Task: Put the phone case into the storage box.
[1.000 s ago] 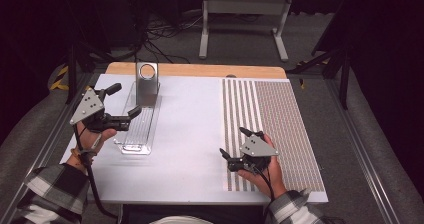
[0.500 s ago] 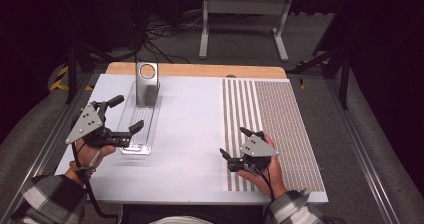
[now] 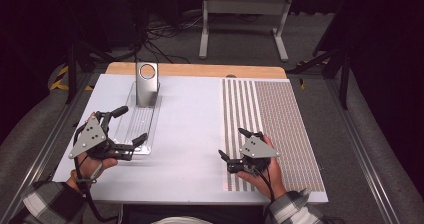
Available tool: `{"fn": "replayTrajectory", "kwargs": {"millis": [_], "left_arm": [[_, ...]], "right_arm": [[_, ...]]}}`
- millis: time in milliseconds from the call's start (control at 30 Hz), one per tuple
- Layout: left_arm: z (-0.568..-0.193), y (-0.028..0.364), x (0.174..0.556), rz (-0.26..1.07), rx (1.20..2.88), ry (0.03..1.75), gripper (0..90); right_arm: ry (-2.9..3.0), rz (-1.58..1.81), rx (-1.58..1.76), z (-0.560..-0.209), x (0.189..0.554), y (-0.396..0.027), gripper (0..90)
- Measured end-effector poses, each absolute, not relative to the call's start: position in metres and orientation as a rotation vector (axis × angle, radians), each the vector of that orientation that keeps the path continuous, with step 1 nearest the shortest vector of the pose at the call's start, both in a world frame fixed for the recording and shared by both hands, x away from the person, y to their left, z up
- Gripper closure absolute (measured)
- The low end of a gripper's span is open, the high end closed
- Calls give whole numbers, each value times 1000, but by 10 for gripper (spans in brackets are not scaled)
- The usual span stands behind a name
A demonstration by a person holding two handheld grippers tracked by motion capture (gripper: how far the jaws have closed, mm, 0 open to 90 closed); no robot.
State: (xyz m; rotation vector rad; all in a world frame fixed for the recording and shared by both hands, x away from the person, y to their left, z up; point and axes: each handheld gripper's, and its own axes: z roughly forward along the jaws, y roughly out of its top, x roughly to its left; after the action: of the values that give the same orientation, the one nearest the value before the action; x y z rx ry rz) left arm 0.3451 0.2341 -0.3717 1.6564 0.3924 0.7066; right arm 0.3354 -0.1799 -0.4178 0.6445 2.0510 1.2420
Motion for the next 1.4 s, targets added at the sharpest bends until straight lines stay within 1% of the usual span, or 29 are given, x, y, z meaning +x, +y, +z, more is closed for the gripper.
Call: {"fn": "replayTrajectory", "kwargs": {"millis": [300,400,433,767,1167,1267,1400], "left_arm": [[-379,229,339,689,1674,390,61],[-380,228,338,702,1683,383,63],[-382,228,338,685,1678,385,64],[-394,220,335,667,1699,384,71],[-413,209,325,651,1770,370,87],[-420,207,324,682,1811,345,87],[-422,208,324,669,1813,370,86]], "right_arm": [[2055,1246,650,-418,332,-180,102],[2055,1246,649,-418,331,-180,102],[2054,1244,650,-418,330,-180,101],[2045,1265,639,-417,323,-179,101],[2056,1285,617,-417,318,-174,101],[2054,1293,619,-417,317,-172,101],[2054,1303,604,-416,314,-170,99]]}}
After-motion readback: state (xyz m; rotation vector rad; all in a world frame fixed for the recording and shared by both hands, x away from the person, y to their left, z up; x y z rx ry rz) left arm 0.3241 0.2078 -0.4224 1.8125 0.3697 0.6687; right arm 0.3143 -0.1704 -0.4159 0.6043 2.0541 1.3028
